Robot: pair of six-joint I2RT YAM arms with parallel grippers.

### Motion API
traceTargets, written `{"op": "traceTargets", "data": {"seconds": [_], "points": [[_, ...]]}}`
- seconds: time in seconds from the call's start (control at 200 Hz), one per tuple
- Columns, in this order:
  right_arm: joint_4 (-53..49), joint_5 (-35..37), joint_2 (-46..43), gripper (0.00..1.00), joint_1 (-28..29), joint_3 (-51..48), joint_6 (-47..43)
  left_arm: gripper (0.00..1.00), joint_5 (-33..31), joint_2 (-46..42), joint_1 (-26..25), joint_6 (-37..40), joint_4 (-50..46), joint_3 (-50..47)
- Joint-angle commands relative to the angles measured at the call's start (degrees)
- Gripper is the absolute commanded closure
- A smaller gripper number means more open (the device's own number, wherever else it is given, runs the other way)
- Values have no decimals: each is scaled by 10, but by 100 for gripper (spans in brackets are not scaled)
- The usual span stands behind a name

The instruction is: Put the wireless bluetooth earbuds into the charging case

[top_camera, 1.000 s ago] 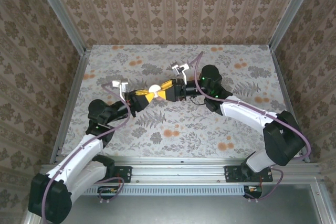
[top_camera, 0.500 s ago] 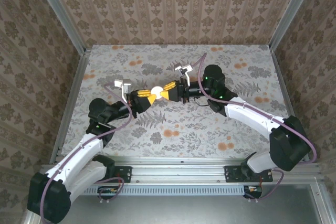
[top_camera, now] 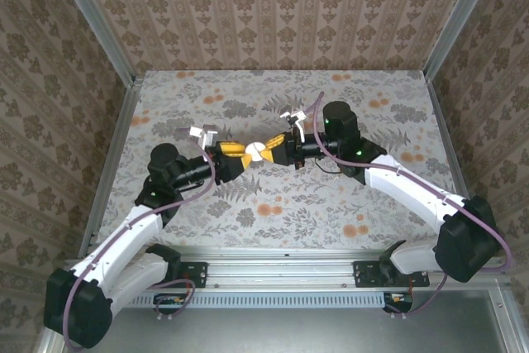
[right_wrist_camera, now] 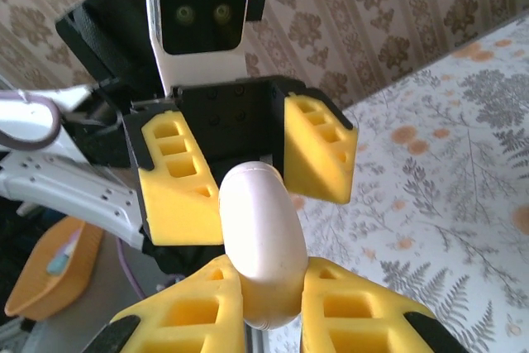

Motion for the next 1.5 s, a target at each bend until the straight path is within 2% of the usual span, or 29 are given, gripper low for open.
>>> {"op": "traceTargets", "data": {"seconds": [0.0,0.235,0.435,0.575,0.76,0.905,0.93,1.255,1.495], "points": [[-91,3,-19,83,1,33,-85,39,-17,3,2,64,-81,41],[-169,27,-17,83,0,55,-173,38,-21,8,2,178,-234,99],[-230,51,-19,83,0,76,-257,37,-16,13,3,295,-324,136],[-277,66,-22,83,1,94,-312,37,4,19,2,350,-361,149],[-348,98,-20,83,12,124,-393,37,57,17,1,410,-372,142],[-383,132,-20,83,34,146,-437,36,66,9,1,436,-368,131],[-390,135,-20,83,38,148,-442,36,69,8,-17,440,-367,131],[-408,156,-10,83,76,168,-455,36,79,-14,-42,480,-362,117],[-397,152,-6,83,93,178,-446,41,78,-15,-51,495,-359,115]]}}
